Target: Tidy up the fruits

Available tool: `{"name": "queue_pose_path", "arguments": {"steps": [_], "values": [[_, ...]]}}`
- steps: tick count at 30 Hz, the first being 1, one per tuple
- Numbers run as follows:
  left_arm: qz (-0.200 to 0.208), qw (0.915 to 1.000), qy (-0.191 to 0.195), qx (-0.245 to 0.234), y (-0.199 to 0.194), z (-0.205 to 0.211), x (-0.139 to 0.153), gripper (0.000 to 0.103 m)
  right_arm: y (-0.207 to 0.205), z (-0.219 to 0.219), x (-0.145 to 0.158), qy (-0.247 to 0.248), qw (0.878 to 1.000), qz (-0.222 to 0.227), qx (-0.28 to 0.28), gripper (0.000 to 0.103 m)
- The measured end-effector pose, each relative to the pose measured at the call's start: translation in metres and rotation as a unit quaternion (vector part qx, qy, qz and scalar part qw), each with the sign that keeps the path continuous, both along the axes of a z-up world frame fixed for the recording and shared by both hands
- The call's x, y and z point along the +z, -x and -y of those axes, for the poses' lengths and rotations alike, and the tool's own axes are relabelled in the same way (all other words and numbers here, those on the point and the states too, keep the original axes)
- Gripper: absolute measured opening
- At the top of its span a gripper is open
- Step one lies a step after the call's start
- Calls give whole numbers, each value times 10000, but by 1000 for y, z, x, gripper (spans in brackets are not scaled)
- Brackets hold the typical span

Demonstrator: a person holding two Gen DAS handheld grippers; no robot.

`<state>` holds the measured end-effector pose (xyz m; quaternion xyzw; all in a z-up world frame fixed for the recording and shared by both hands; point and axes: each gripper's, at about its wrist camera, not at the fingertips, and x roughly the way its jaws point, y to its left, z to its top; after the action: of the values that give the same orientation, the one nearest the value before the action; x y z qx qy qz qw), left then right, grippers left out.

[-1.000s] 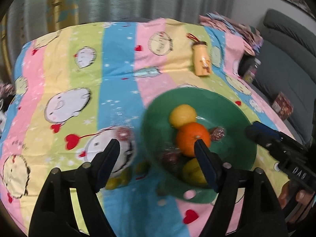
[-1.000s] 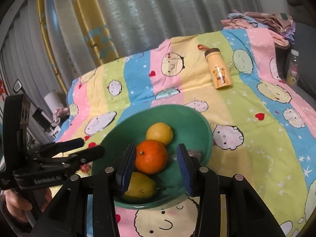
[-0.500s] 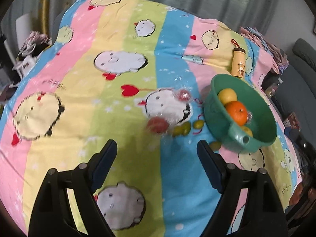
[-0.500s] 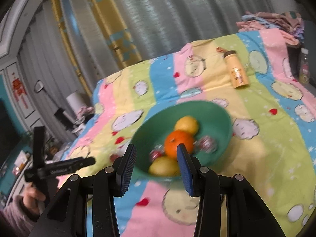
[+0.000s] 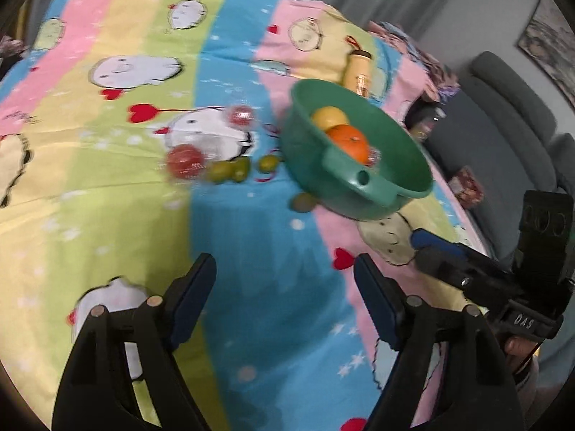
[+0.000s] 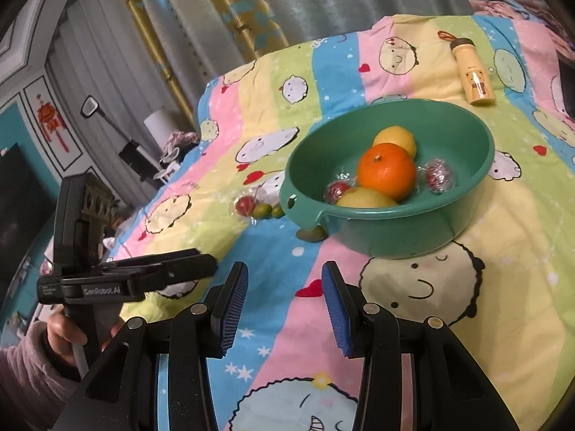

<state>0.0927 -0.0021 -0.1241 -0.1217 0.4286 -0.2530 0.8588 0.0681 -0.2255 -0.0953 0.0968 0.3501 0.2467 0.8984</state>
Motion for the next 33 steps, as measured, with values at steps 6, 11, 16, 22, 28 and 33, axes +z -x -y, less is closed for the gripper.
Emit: {"name": "queue_pose_path", "arguments": {"steps": [6, 11, 16, 22, 28, 33], "values": [[-326, 9988, 325, -141, -37, 11, -18, 71, -4, -3, -5, 98, 9999, -74, -33, 43], [-312, 9993, 161, 93, -61, 10, -21, 71, -10, -9, -12, 97, 9998, -172, 24, 43], [-164, 9991, 88, 382, -81, -5, -21, 71, -14, -18, -17, 153, 9996, -197, 120, 43], [62, 9992, -270, 278, -96, -3, -19, 71, -16, -22, -23, 152, 9993, -296, 151, 43], [84, 9984, -445, 341, -105, 1, -25, 67, -18, -22, -24, 189, 9992, -338, 124, 43], [223, 9938, -930, 567, -107, 9, -28, 46, -19, -23, -26, 203, 9990, -371, 135, 43]]}}
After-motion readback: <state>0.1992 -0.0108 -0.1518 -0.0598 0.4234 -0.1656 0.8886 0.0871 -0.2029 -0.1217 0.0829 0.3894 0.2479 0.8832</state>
